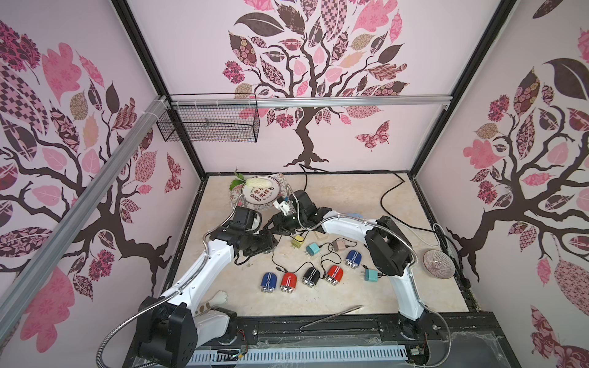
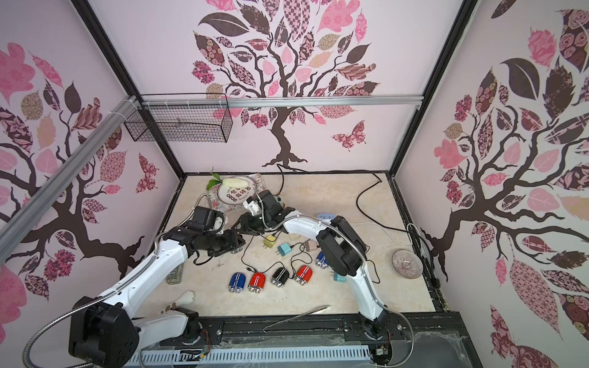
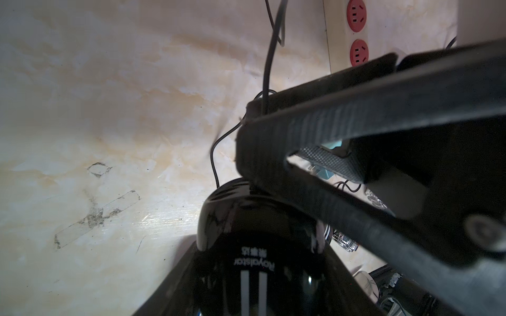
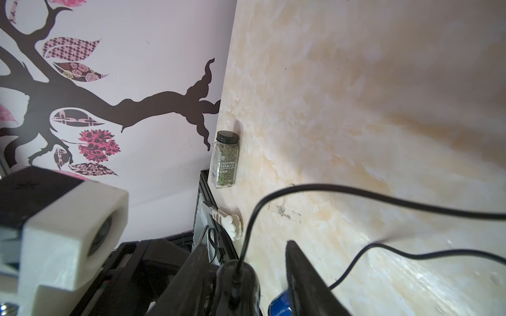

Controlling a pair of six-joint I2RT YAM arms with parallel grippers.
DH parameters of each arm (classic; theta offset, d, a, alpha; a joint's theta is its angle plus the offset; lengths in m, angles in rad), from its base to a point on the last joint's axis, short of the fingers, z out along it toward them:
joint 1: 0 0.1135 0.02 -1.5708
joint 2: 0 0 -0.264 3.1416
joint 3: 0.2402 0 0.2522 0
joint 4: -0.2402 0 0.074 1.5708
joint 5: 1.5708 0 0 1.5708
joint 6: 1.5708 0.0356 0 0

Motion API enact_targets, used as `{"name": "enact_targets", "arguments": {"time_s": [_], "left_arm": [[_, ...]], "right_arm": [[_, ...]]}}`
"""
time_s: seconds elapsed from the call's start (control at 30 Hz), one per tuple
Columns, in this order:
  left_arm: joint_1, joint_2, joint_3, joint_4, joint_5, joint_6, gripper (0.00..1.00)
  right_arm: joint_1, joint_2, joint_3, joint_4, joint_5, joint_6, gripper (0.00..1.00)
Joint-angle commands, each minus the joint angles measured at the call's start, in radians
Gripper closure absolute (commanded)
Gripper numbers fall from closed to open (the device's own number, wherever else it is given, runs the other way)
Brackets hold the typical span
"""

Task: Unplug the electric shaver
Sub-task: Remove the charging cable from the electric shaver.

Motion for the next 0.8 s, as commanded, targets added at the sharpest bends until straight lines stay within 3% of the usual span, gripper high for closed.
{"name": "enact_targets", "arguments": {"time_s": [0.0,0.33,0.77], "left_arm": [[0.006,-0.021,0.030,0.035,0.028,0.020,0.77],[0.015,-0.019,0.028,0.022,0.024,0.034,0.77],[0.017,-0.016,0.029,-0.019,0.002,0.055,0.78]], "right_arm": [[0.009,0.042,0.043,0.016,-0.019,0.012,0.57],[0.009,0.046,0.074,-0.033,0.007,-0.026,0.79],[0.008,0.067,0.125,-0.066,0.018,-0.044,0.90]]}}
